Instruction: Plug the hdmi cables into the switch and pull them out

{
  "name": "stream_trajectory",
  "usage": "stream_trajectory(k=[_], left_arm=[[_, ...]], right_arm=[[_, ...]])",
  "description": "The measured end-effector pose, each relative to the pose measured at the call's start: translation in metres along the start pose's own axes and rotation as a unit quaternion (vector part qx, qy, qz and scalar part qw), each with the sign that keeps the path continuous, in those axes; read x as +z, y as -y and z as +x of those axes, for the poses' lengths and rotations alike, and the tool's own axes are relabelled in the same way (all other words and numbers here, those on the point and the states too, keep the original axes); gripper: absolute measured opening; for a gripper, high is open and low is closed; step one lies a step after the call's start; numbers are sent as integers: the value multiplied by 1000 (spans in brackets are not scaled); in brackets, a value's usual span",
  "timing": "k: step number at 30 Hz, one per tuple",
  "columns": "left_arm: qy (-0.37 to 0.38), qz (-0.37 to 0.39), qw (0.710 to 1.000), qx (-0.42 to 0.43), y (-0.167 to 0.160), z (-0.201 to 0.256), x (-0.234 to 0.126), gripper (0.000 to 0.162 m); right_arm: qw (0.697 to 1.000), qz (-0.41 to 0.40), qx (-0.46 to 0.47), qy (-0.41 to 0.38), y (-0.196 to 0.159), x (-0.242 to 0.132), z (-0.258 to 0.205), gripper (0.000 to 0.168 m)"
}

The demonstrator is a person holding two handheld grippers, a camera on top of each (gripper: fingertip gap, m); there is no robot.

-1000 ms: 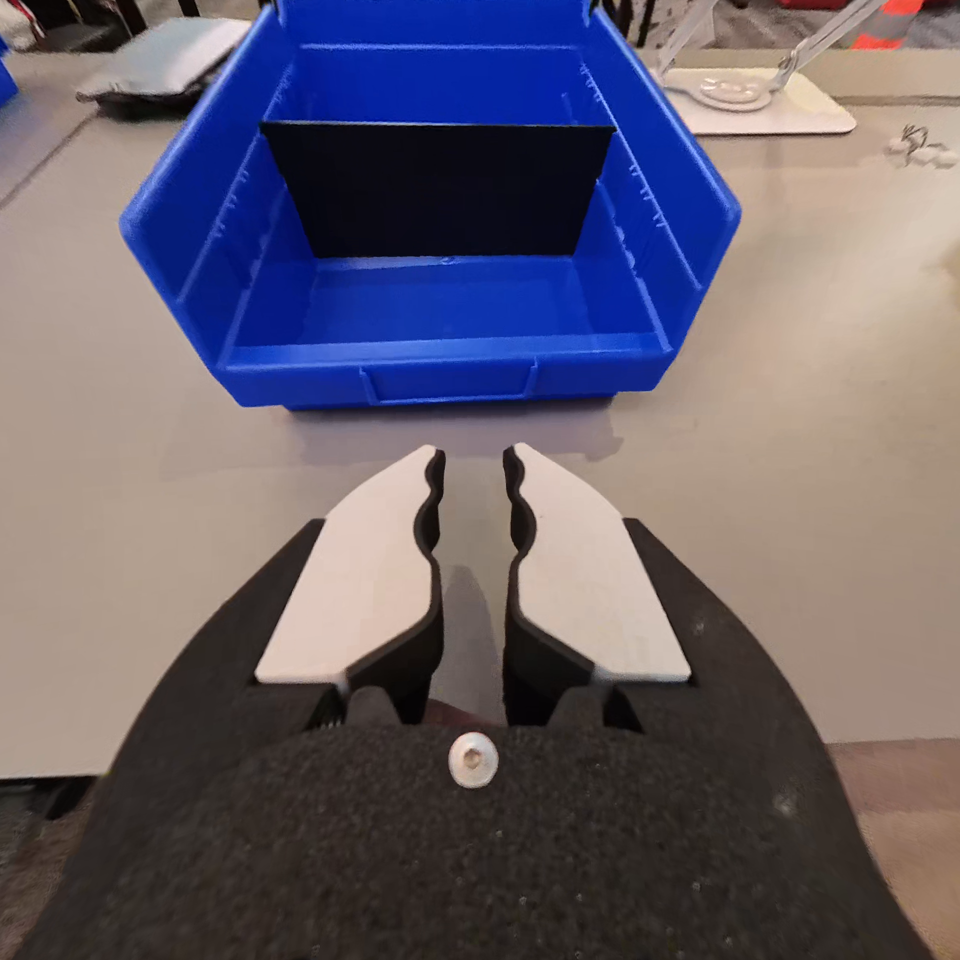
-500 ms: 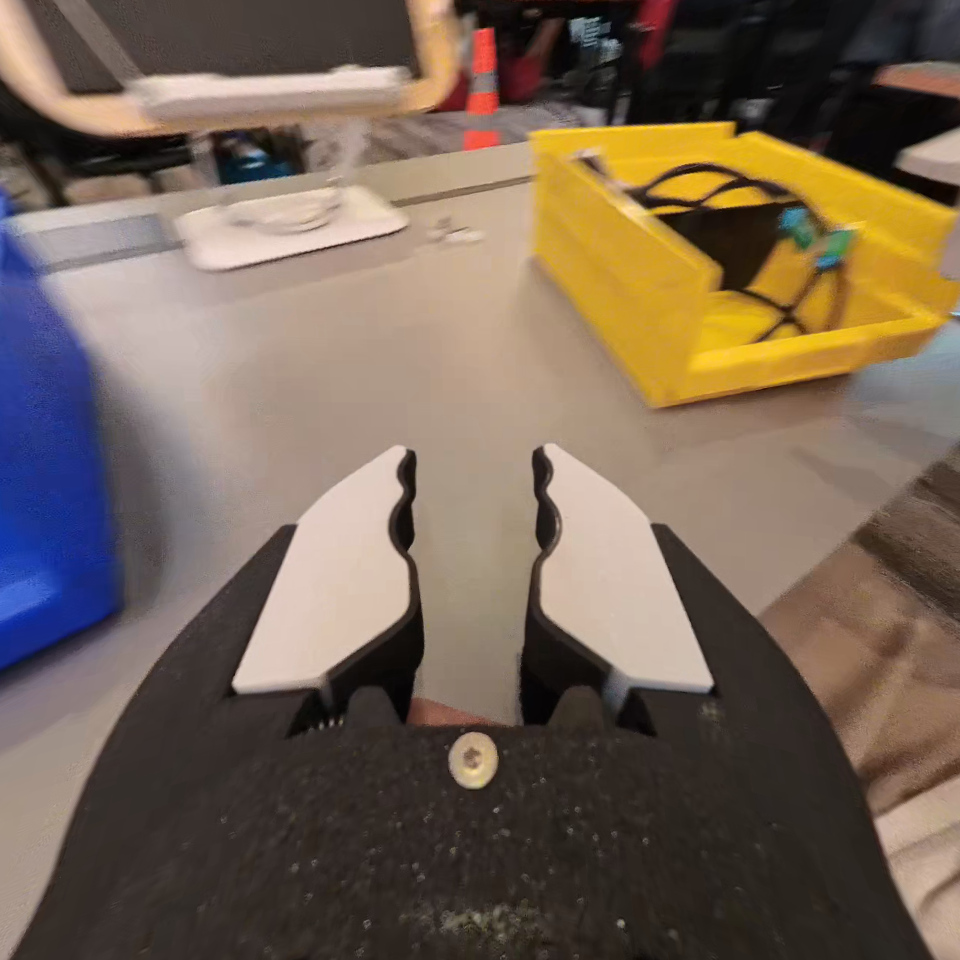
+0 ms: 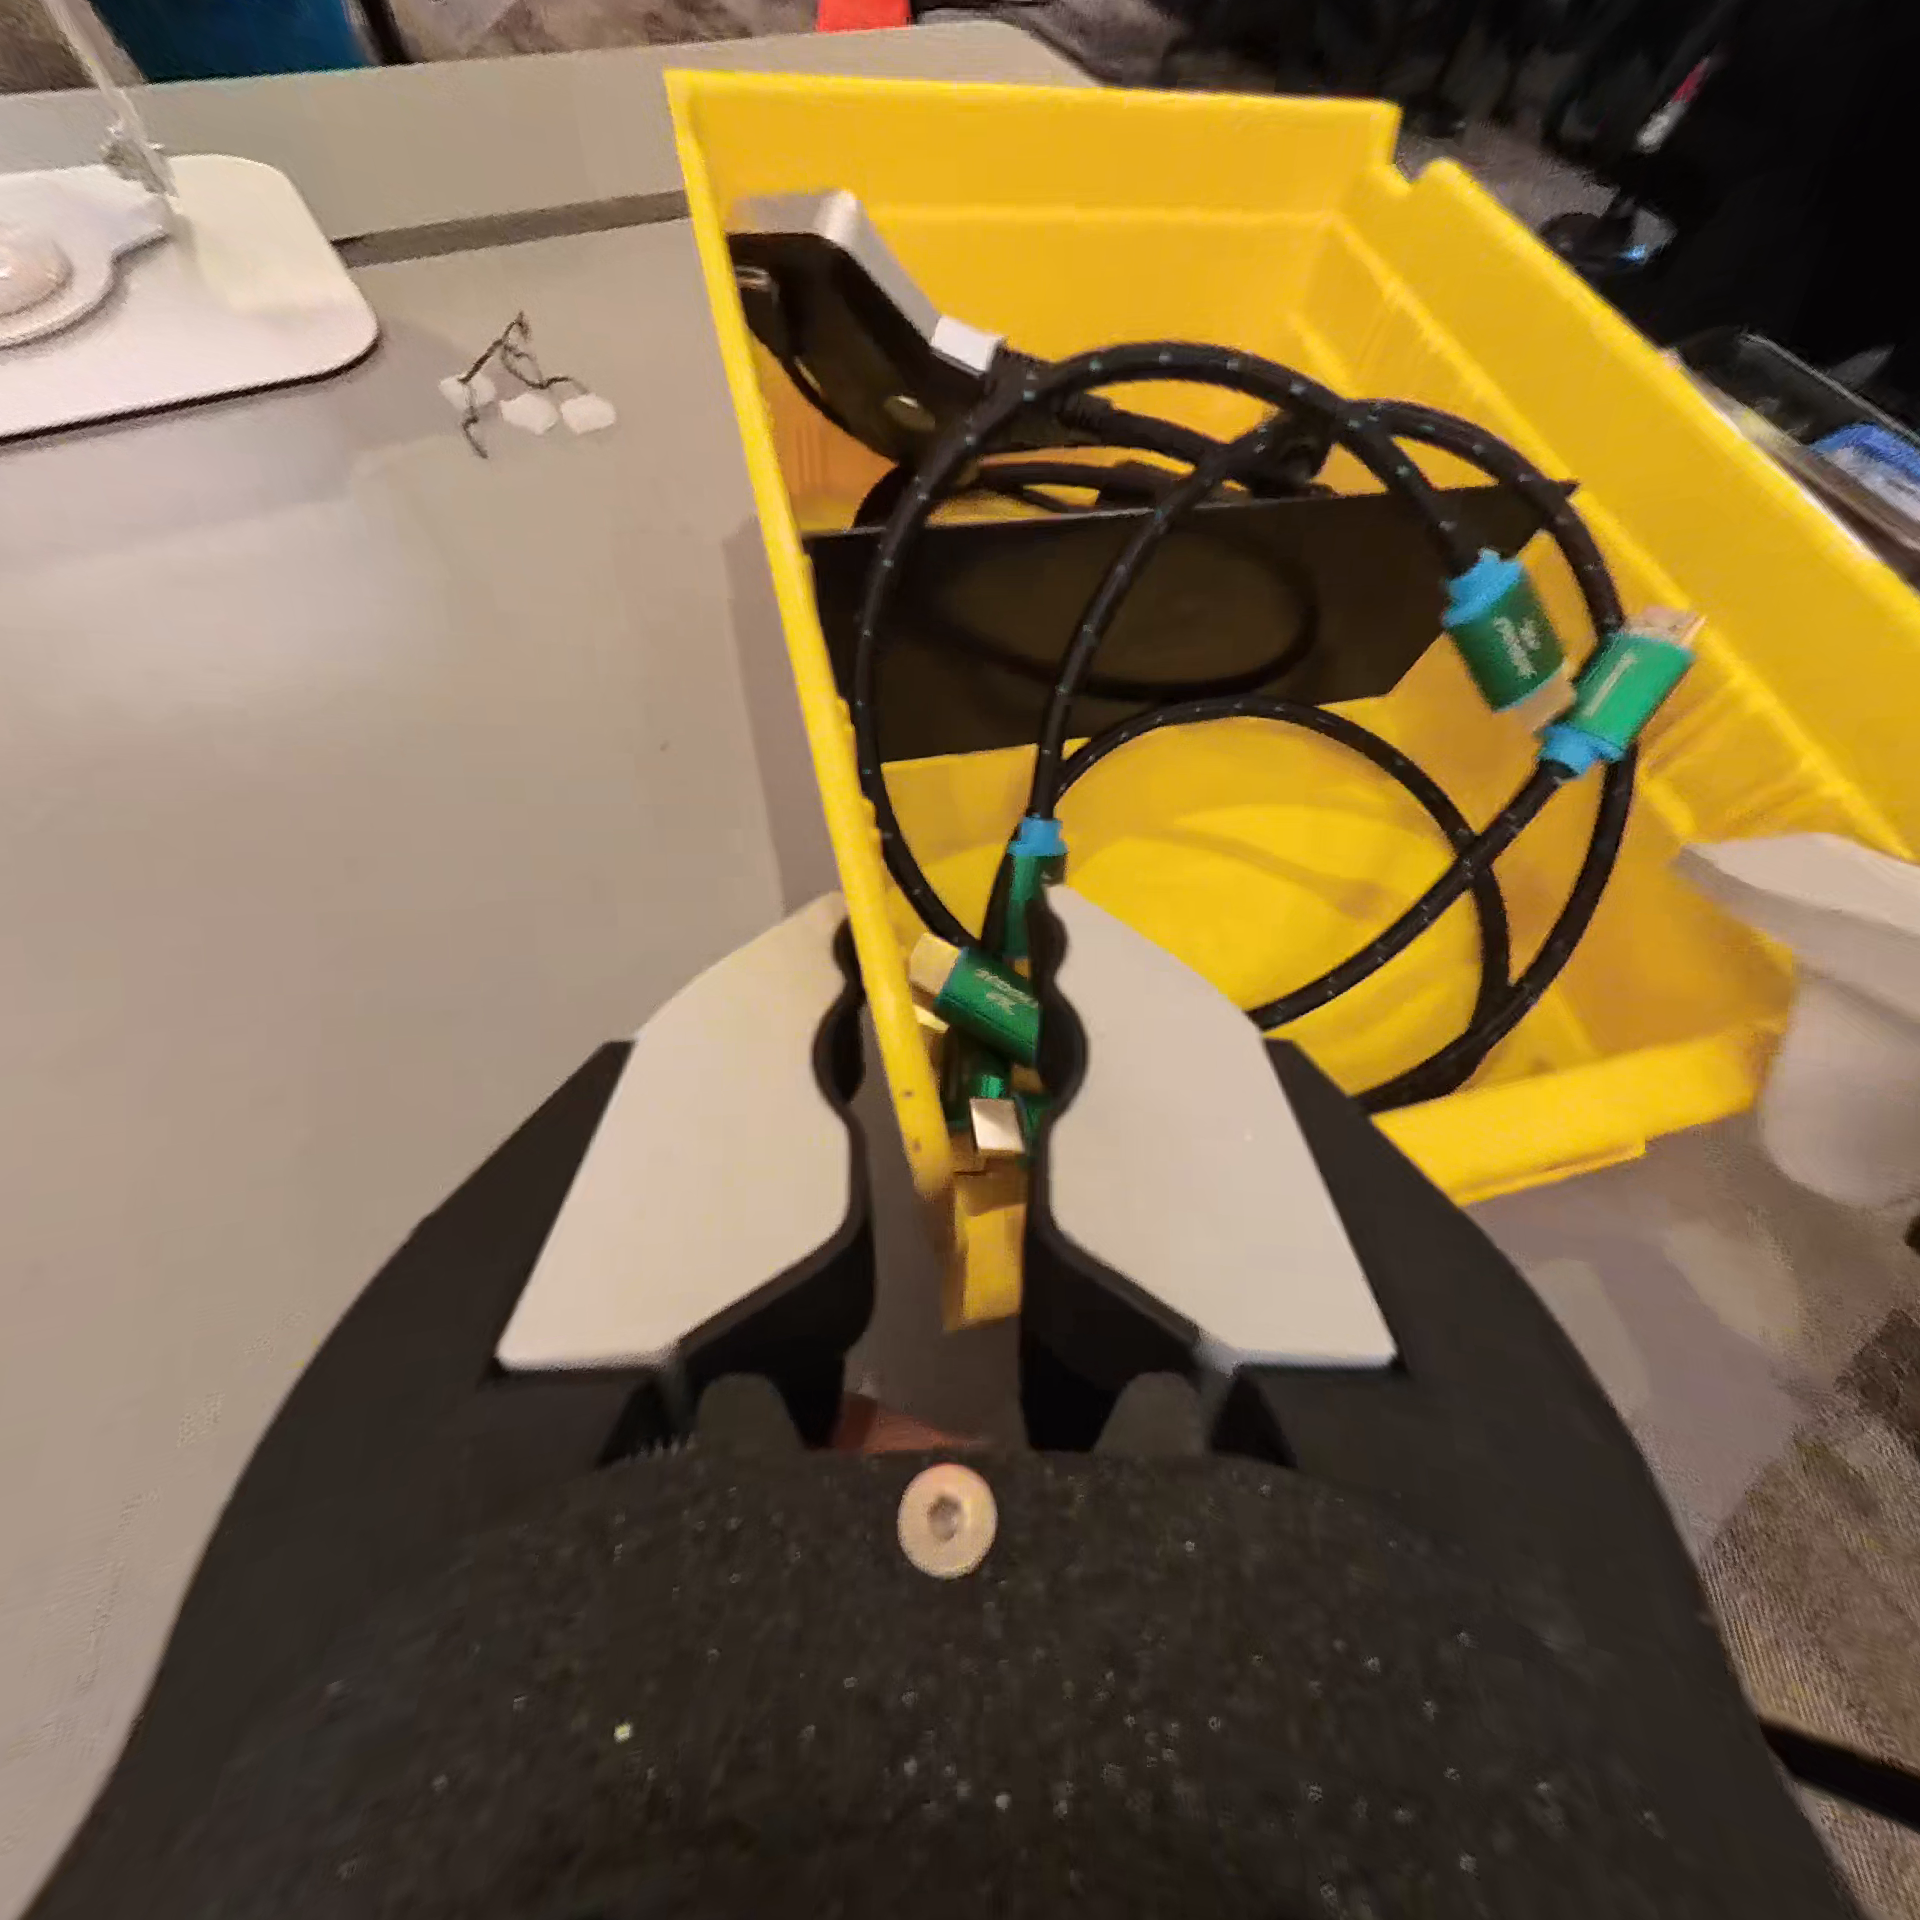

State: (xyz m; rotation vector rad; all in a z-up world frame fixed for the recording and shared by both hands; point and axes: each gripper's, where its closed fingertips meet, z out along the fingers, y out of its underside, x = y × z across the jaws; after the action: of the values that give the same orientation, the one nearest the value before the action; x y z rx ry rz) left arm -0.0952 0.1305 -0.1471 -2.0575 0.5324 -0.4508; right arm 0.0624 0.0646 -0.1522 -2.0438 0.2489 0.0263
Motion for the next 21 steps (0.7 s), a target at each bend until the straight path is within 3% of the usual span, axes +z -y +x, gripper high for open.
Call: stream_trajectory(k=[2, 6, 8, 17, 21], left_arm=[[44, -7, 999, -15, 2, -12, 0, 6], [84, -4, 996, 12, 0, -28, -13, 5], [98, 9, 995, 9, 1, -43, -29, 5], [246, 64, 966, -36, 20, -187, -117, 4], [271, 11, 962, -29, -8, -240, -133, 5]], right_arm=[[1000, 1, 6, -17, 0, 0, 1, 22], [999, -5, 3, -50, 1, -4, -5, 3], [999, 1, -5, -37, 1, -4, -22, 3], [993, 12, -80, 83, 6, 30, -182, 5], [986, -4, -120, 119, 2, 53, -242, 5]])
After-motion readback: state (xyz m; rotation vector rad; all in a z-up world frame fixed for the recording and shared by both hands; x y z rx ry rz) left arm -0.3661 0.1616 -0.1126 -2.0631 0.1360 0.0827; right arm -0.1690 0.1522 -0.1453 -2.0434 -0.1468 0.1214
